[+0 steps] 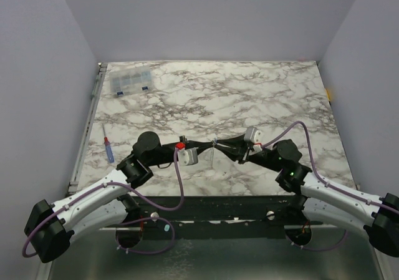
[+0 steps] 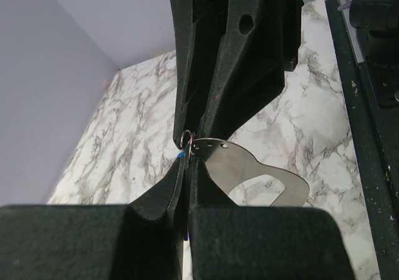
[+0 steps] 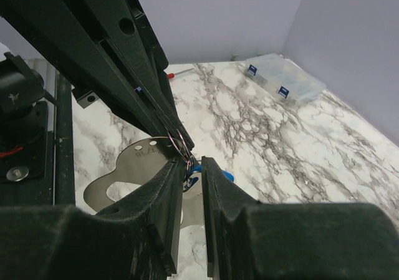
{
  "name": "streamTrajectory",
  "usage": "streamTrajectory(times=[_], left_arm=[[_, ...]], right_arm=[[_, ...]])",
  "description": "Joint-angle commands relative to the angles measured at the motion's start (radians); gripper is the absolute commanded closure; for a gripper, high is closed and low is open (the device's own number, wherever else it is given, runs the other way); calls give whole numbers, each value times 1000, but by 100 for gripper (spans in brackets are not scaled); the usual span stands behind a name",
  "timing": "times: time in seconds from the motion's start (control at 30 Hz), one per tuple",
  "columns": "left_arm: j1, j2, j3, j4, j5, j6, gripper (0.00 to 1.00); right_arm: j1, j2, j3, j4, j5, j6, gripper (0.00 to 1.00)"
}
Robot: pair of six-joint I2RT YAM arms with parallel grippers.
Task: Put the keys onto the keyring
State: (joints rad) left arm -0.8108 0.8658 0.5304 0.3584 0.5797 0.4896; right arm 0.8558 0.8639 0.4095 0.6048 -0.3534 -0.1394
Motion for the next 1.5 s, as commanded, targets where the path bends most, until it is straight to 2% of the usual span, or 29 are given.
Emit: streamTrajectory(times=[0.0, 0.3, 0.6, 0.77, 1.1, 1.23, 1.37, 1.47], left_arm=[[5, -17, -9, 43, 32, -7, 100], [5, -13, -9, 42, 32, -8, 100], [6, -11, -17, 43, 22, -8, 100], [6, -11, -21, 43, 17, -8, 99], [6, -35, -38, 20, 10, 2, 74], [6, -46, -21, -58, 16, 26, 66], [5, -53, 11, -154, 28, 55, 48], [6, -73, 27, -192, -13, 59, 43]], right_arm=[[5, 12, 25, 30, -20, 6, 74], [5, 22, 24, 54, -18, 10, 80], [5, 25, 38, 36, -30, 10, 99], [5, 9, 38, 19, -44, 22, 99], [5, -34, 59, -86, 12, 24, 99], [4, -37, 89, -170, 82, 21, 99], [5, -30, 102, -212, 145, 13, 99], [5, -13, 119, -247, 182, 11, 99]])
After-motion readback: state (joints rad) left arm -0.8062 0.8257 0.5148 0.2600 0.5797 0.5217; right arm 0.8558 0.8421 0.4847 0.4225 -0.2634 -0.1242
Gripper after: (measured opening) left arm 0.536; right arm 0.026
